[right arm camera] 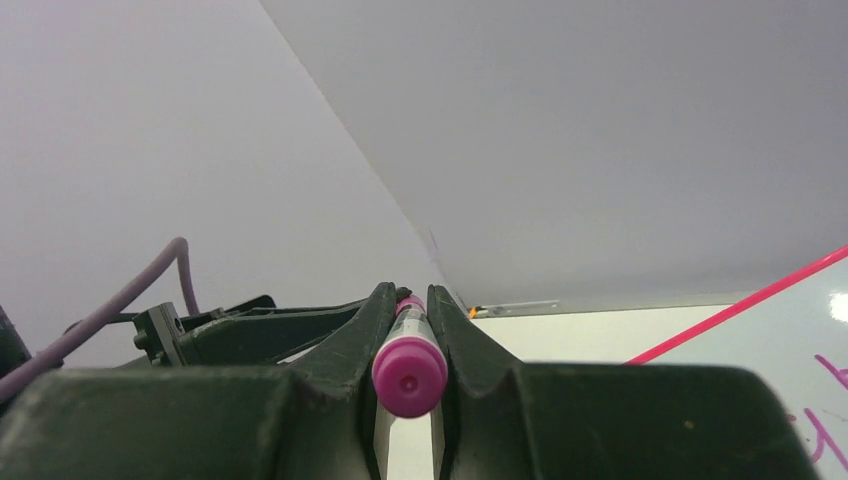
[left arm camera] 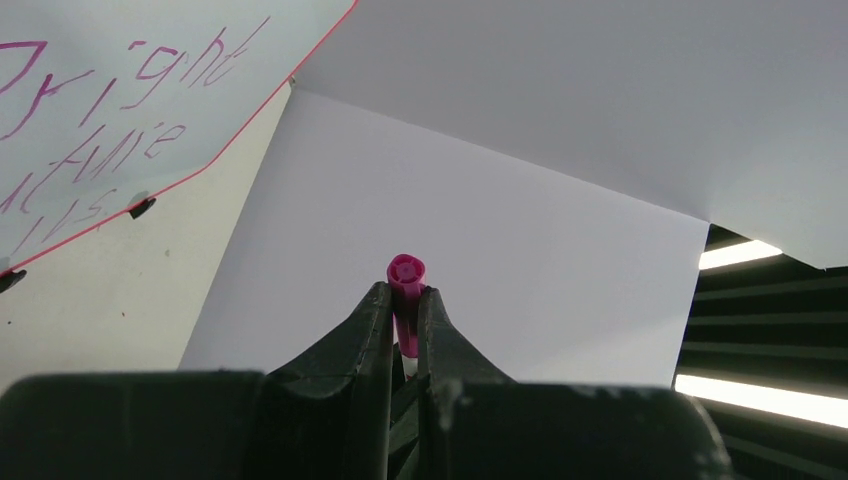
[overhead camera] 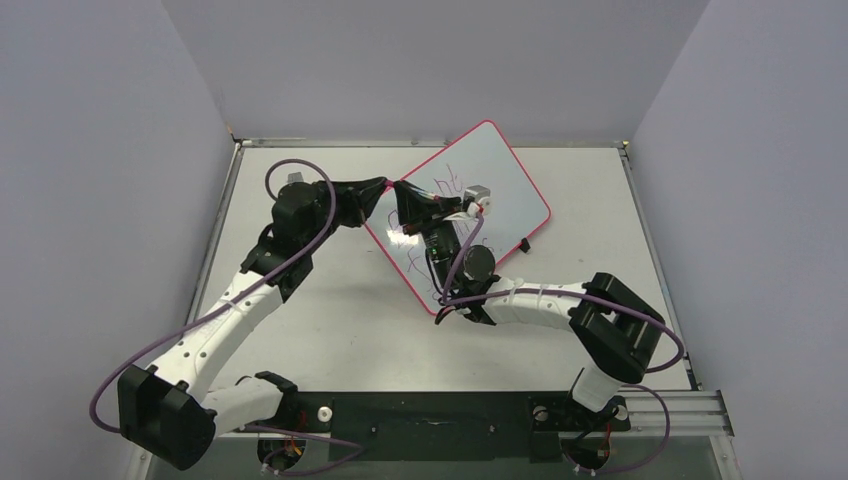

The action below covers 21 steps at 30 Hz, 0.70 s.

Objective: Write a sentence on the whiteboard
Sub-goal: Close the whiteboard marker at the center of the board.

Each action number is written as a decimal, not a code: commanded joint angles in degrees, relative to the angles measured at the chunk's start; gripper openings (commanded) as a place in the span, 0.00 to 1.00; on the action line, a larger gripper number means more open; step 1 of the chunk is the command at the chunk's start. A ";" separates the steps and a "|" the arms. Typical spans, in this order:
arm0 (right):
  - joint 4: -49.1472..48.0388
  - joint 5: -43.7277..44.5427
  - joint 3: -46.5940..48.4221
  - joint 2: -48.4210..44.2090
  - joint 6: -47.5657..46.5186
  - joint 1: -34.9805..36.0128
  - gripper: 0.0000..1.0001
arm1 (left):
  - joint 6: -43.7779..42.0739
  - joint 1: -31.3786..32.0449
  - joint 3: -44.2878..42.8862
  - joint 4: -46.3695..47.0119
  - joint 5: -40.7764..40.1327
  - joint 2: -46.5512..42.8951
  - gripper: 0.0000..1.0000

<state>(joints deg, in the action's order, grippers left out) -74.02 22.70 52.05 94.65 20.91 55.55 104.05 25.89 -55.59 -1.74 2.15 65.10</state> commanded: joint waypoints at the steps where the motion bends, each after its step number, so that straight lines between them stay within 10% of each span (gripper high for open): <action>1: -1.72 1.07 -2.80 -0.87 7.34 -2.53 0.00 | -2.96 3.11 0.93 8.87 8.16 -3.51 0.00; 6: -6.78 1.17 -4.57 -1.05 11.69 -3.58 0.00 | -3.28 3.11 1.60 9.97 8.87 -3.15 0.01; 13: -8.92 1.08 -5.48 -1.47 13.99 -4.69 0.00 | -4.98 3.11 0.66 10.59 10.84 -1.96 0.35; 21: -9.74 1.34 -7.02 -2.72 14.89 -5.48 0.00 | -6.48 3.11 0.27 10.93 12.45 -1.56 0.38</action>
<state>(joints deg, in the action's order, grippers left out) -80.53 23.62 46.04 94.17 34.02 50.54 99.92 29.04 -53.39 5.76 12.71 64.49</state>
